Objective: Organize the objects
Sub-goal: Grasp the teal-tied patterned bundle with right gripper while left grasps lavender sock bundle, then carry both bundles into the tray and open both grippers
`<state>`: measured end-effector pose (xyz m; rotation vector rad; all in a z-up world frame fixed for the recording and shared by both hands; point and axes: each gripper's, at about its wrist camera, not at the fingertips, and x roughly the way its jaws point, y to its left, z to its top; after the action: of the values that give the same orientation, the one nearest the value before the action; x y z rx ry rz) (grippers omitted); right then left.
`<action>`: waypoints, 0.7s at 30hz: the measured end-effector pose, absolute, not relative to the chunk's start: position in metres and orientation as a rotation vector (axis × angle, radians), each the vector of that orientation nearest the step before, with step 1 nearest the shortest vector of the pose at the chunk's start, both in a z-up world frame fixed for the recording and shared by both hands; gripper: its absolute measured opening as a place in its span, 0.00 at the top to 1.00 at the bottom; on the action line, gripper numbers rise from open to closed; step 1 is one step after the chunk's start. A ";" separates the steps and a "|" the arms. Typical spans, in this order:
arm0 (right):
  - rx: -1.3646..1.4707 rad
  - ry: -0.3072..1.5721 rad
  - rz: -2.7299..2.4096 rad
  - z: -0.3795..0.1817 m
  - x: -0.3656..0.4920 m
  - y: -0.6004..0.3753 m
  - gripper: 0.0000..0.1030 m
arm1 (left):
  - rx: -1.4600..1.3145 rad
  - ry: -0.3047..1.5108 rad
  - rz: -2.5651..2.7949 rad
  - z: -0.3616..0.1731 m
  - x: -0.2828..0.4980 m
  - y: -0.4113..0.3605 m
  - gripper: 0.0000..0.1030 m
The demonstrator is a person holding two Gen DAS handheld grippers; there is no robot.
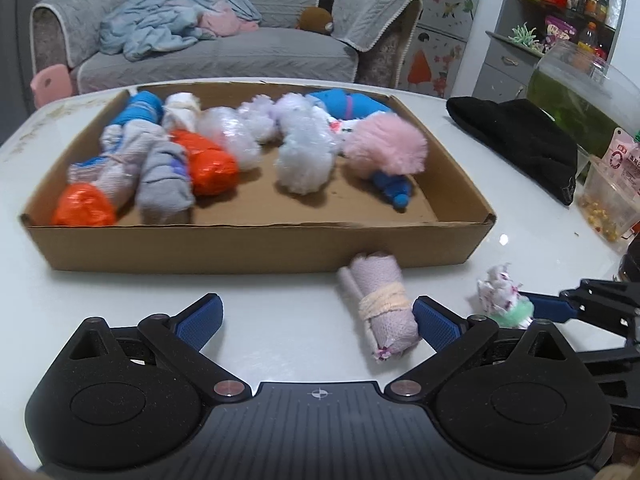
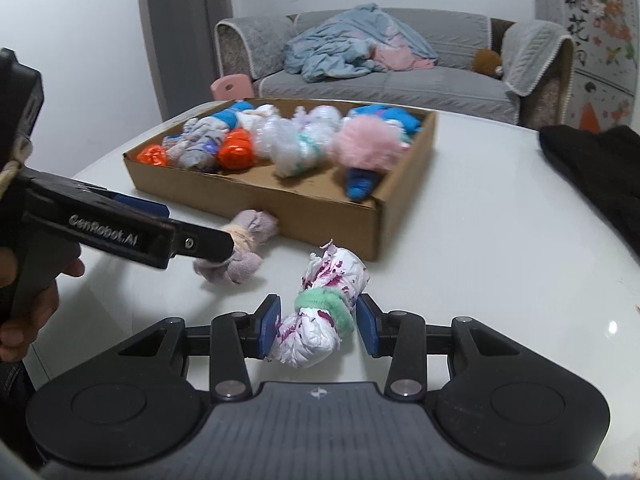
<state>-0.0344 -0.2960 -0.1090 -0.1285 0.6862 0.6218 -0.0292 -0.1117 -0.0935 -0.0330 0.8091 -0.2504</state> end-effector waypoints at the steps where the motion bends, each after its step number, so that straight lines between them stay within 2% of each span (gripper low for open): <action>1: -0.122 0.685 0.616 -0.109 -0.035 -0.300 0.63 | -0.030 0.805 -0.256 -0.094 -0.030 -0.116 0.04; 6: -0.082 0.679 0.599 -0.111 -0.031 -0.315 0.63 | -0.031 0.815 -0.289 -0.098 -0.026 -0.137 0.11; 7: -0.074 0.678 0.597 -0.112 -0.030 -0.317 0.63 | -0.020 0.811 -0.292 -0.098 -0.026 -0.141 0.19; 11: -0.064 0.673 0.608 -0.112 -0.028 -0.317 0.63 | 0.003 0.797 -0.297 -0.097 -0.029 -0.149 0.35; 13: -0.065 0.675 0.614 -0.113 -0.028 -0.316 0.65 | 0.015 0.787 -0.298 -0.097 -0.035 -0.149 0.52; 15: -0.064 0.676 0.617 -0.114 -0.028 -0.318 0.65 | -0.002 0.779 -0.304 -0.098 -0.040 -0.146 0.61; 21: -0.066 0.681 0.619 -0.113 -0.029 -0.320 0.69 | 0.000 0.765 -0.323 -0.097 -0.051 -0.135 0.62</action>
<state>-0.0285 -0.3203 -0.1131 -0.0663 0.6812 0.6190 -0.0508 -0.1350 -0.0972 0.0002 0.7653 -0.3226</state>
